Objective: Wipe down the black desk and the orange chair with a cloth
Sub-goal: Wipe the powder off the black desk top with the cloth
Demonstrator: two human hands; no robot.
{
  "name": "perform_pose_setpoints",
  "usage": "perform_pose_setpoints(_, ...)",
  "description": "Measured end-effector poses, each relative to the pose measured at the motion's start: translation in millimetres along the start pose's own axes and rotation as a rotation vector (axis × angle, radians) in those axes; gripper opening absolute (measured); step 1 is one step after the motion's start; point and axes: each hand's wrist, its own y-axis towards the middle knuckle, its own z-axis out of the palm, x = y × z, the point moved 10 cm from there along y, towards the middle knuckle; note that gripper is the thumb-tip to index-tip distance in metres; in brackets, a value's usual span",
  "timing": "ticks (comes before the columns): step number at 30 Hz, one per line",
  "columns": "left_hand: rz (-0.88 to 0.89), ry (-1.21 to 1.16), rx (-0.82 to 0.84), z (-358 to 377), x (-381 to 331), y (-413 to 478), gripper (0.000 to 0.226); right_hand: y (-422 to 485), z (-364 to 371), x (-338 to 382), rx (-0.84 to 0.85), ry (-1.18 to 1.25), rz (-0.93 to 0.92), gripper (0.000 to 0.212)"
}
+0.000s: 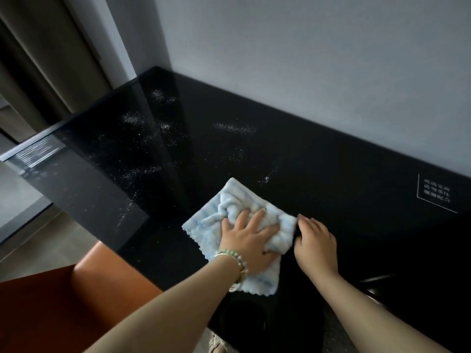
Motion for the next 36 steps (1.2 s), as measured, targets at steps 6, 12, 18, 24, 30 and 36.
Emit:
perform_pose_setpoints(6,-0.411,-0.072,-0.045,-24.0,126.2,-4.5,0.05,-3.6,-25.0,-27.6,-0.093,0.077,0.042,0.046)
perform_pose_setpoints(12,-0.505,-0.185,-0.058,-22.1,52.3,30.0,0.051,-5.3,-21.2,-44.4,-0.035,0.141,0.056,0.043)
perform_pose_setpoints(18,-0.1,0.029,-0.124,-14.1,26.6,6.9,0.054,-5.7,-18.9,-45.8,0.001,0.136,-0.009,0.045)
perform_pose_setpoints(24,-0.659,-0.213,-0.088,-37.0,110.8,36.9,0.043,-5.6,-18.9,-48.9,0.051,0.167,-0.03,0.045)
perform_pose_setpoints(30,-0.14,-0.029,-0.103,-15.4,-25.7,33.8,0.051,-3.4,-22.3,-57.3,0.028,0.274,-0.052,0.046)
perform_pose_setpoints(36,-0.299,-0.366,-0.198,-68.0,56.1,55.1,0.023,11.0,-47.3,-74.0,-0.119,0.237,0.036,0.039)
